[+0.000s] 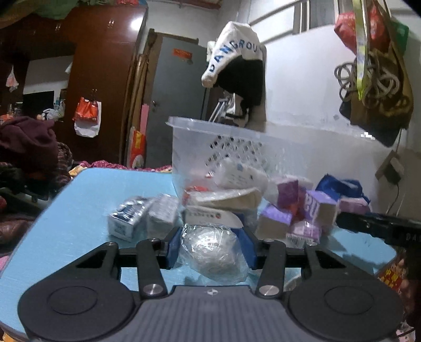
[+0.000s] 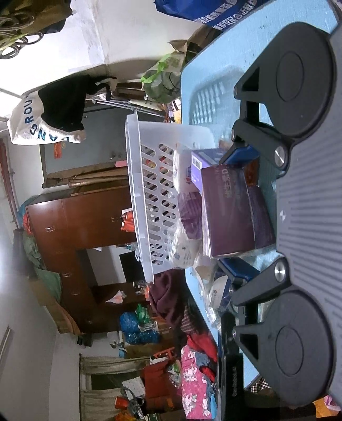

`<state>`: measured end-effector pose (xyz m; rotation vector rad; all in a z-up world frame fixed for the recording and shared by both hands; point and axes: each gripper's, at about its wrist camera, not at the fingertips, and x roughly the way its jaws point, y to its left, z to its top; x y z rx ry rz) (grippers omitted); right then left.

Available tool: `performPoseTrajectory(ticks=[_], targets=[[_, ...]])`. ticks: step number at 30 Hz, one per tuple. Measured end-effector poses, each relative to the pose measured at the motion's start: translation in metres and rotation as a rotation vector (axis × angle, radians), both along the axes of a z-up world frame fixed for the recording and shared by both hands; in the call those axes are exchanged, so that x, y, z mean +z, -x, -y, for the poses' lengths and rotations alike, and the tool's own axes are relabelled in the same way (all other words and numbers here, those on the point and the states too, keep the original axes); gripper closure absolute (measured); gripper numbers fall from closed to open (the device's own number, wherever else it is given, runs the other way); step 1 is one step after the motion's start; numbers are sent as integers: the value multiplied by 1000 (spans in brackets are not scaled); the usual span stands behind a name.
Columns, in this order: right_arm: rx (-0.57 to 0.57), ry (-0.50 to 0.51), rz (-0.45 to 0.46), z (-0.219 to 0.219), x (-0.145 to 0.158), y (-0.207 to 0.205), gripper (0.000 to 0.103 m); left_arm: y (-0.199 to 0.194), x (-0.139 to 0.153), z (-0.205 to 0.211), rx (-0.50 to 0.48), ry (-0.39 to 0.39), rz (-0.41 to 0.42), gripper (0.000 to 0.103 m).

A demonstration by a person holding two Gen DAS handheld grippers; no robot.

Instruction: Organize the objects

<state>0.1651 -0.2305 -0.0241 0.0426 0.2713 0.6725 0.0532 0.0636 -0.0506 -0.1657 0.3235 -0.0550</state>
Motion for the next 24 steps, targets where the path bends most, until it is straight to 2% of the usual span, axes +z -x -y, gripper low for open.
performPoseTrajectory(ticks=[8,11,13,16,18,21,23,24], targets=[[-11,-17,41,4,12,3,28,-2,9,-9,-32,50,45,52],[1,-19,70,1,31,-7,28,-21,35,-4,-91,54,82,52],[2,-21,122,-5,57,-19,28,-44,68,1,-120,25,121,52],[-9,20,180,-27,99,-51,28,-94,112,6,-124,10,126,51],[-24,62,169,-43,117,-81,28,-131,127,6,-100,2,87,51],[-12,80,102,-56,124,-119,28,-168,126,1,-79,37,32,51],[-33,151,110,-69,119,-130,24,-181,121,4,-59,-20,4,27],[-47,172,108,-72,115,-133,12,-188,117,5,-31,-45,-20,8]])
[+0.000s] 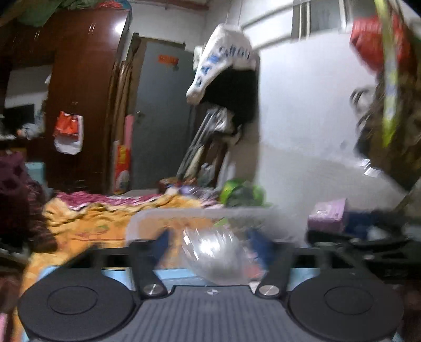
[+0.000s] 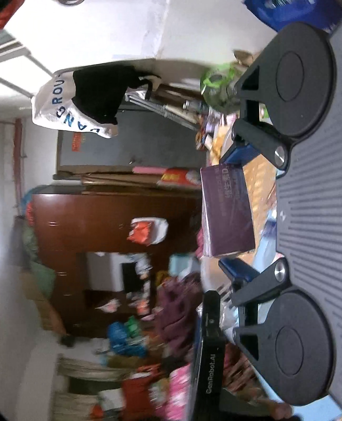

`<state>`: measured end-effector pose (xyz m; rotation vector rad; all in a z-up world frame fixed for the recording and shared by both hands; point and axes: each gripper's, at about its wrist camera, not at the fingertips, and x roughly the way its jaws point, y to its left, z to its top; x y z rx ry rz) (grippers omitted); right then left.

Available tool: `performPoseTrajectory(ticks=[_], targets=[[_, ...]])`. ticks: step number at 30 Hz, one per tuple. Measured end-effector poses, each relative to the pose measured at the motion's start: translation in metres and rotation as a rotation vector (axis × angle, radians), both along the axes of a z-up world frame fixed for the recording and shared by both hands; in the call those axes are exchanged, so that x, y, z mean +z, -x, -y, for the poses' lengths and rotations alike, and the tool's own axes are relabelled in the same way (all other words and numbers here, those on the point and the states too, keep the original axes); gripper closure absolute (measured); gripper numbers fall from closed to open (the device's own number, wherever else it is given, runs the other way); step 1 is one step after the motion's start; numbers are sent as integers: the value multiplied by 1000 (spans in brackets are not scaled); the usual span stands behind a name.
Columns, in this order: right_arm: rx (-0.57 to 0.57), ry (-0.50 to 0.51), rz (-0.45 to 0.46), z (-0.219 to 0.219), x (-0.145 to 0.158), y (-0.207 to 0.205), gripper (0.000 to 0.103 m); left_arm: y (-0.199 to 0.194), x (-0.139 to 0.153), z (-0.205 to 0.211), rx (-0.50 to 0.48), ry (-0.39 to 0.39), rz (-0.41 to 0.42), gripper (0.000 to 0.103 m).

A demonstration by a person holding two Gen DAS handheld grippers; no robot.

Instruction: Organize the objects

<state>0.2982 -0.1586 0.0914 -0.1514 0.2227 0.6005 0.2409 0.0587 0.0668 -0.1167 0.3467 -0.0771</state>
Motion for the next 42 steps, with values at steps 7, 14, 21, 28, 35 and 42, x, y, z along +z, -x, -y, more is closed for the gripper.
performPoseTrajectory(ticks=[7,14,21,28,35,42], targets=[[-33,-63,3,39,-28,51,0,78,-16,-28,-13,60,115,7],[-16,-200,-114,83,-106,100,0,149,-80,-44,118,24,71,11],[-25,-169,-123,70,-115,97,16,155,-113,-42,118,5,-3,45],[-49,-120,-137,59,-118,91,26,151,-113,-30,142,-74,-19,46],[-69,-95,-147,60,-125,95,53,149,-118,-13,118,-129,-4,66],[-77,-90,-110,68,-119,114,54,141,-119,-8,135,-162,-11,63]])
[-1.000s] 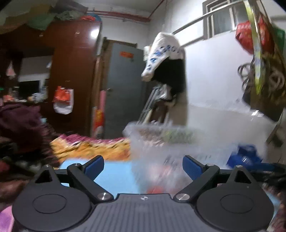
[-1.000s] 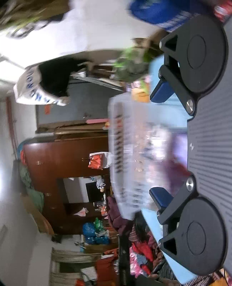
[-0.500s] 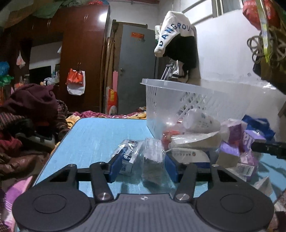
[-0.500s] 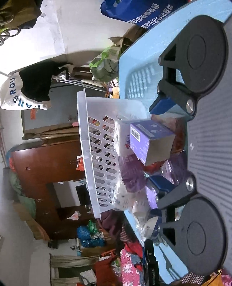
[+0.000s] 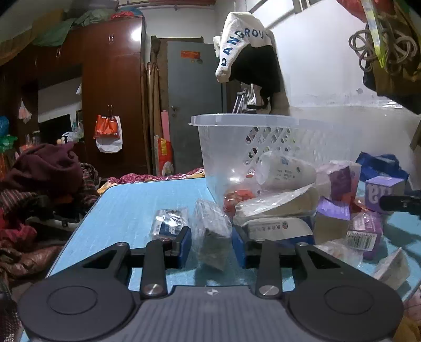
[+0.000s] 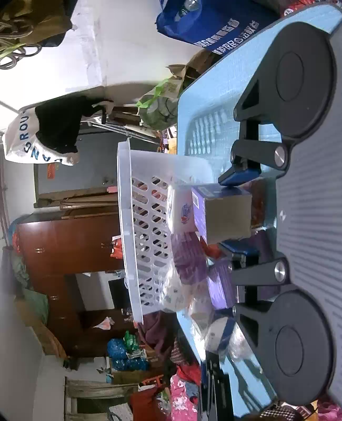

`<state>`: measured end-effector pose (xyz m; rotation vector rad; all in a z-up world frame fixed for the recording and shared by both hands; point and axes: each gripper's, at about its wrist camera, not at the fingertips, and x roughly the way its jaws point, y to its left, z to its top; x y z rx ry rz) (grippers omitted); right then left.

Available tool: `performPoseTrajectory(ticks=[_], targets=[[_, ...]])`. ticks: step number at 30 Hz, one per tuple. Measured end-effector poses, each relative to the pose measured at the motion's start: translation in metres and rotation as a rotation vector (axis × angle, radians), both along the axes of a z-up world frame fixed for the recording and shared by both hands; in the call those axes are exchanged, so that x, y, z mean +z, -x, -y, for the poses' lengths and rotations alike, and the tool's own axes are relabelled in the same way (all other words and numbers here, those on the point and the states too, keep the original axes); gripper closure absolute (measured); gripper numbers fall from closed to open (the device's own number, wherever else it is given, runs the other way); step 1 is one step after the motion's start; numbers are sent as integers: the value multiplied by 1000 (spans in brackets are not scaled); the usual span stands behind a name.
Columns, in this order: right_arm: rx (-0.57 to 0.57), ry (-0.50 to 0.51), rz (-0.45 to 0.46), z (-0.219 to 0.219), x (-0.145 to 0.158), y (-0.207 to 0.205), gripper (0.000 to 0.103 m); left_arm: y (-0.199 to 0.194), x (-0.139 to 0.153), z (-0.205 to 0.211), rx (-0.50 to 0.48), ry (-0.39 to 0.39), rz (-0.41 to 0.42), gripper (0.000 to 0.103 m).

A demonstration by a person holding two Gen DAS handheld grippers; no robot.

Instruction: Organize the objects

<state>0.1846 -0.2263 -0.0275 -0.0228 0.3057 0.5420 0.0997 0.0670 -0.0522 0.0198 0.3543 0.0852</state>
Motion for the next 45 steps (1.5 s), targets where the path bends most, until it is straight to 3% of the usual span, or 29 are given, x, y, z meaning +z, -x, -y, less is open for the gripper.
performPoseTrajectory(ticks=[10,16,17,18,19,21,28,41,45], targets=[[1,-25,0,5,1,2,54,6,-5,-4,0,13,2,68],[4,-37,1,6,2,2,54,-3,-5,12,59,-86,0,52],[6,-36,1,5,2,3,54,-2,-4,11,54,-78,7,53],[7,-36,2,6,2,3,54,-1,-4,10,46,-67,8,64],[9,-39,0,6,3,3,54,-1,-3,8,46,-52,11,69],[13,-47,-2,8,4,3,55,3,-3,1,47,-19,26,69],[2,-50,8,11,6,5,56,23,5,1,16,-8,106,69],[-6,-47,51,13,15,15,59,32,16,-1,-15,48,172,69],[18,-90,82,15,31,18,59,36,36,4,-66,65,234,69]])
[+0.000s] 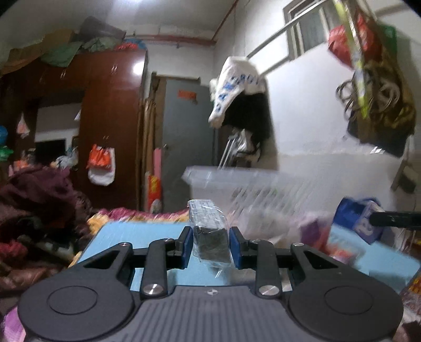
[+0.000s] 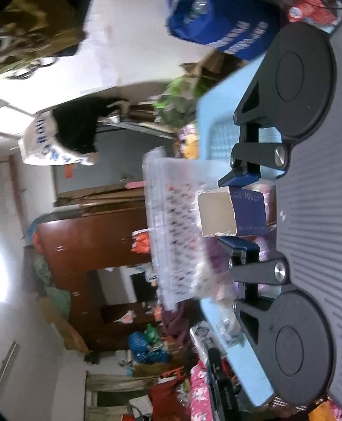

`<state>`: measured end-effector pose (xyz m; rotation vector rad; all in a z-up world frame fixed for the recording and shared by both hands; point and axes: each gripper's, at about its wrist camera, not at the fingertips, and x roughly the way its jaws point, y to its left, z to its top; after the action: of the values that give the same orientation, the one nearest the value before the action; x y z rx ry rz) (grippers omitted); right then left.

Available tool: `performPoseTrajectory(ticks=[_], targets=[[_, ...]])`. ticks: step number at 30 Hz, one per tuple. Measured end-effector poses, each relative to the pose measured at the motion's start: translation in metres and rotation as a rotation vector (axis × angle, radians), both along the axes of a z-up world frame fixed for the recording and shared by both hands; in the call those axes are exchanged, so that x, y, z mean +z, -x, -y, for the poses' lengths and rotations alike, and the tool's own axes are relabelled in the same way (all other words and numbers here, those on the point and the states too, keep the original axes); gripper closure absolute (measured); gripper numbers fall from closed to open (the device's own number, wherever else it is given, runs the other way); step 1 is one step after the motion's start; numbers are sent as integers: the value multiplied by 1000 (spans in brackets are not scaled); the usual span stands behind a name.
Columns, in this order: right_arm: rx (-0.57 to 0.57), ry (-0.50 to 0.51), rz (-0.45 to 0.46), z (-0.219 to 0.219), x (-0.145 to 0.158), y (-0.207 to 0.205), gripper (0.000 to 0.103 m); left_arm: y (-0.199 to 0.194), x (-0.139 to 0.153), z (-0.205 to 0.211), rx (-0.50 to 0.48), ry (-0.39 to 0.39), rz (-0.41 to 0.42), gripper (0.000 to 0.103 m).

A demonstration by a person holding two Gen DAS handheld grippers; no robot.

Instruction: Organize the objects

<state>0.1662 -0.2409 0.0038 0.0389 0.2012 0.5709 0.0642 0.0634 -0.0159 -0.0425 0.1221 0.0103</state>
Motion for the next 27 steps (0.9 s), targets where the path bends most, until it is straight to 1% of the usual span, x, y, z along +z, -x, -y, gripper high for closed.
performPoseTrajectory(ticks=[2,4,5,7,9,10,11,12,13,15,17,18,19,21,23,25,27], targets=[[14,-10,62,-6,23,2,59,-8,20,5,-21,-11,39,69],[35,-5,129,-17,53,-6,59,-28,45,12,-52,-36,73,69],[34,7,152,-26,68,-15,59,-45,59,14,-67,-37,73,69],[39,37,175,-44,91,-39,59,-83,80,17,-115,-16,41,69],[55,56,156,-61,107,-67,57,-119,90,22,-149,-20,-35,68],[52,63,157,-67,109,-76,55,-132,89,25,-168,-27,-52,58],[47,76,161,-73,109,-84,37,-143,86,28,-169,-43,-76,45],[42,113,143,-81,108,-93,6,-155,81,30,-148,-61,-118,24],[31,138,134,-86,104,-96,0,-158,77,31,-134,-67,-134,22],[12,158,130,-85,96,-93,0,-146,70,26,-141,-45,-120,22],[28,128,115,-71,86,-78,0,-118,66,16,-162,-2,-67,22],[34,100,109,-61,80,-68,0,-100,63,10,-156,16,-38,22],[37,73,95,-51,71,-58,0,-85,60,6,-136,27,-22,19],[40,58,47,-35,47,-44,0,-59,47,0,-66,26,-12,16],[19,28,-5,-23,19,-30,0,-41,30,1,-23,21,-41,16],[37,10,-46,-18,-3,-22,0,-30,13,0,-55,37,-92,16],[77,-2,-95,-18,-21,-14,0,-16,-5,2,-88,87,-125,16]])
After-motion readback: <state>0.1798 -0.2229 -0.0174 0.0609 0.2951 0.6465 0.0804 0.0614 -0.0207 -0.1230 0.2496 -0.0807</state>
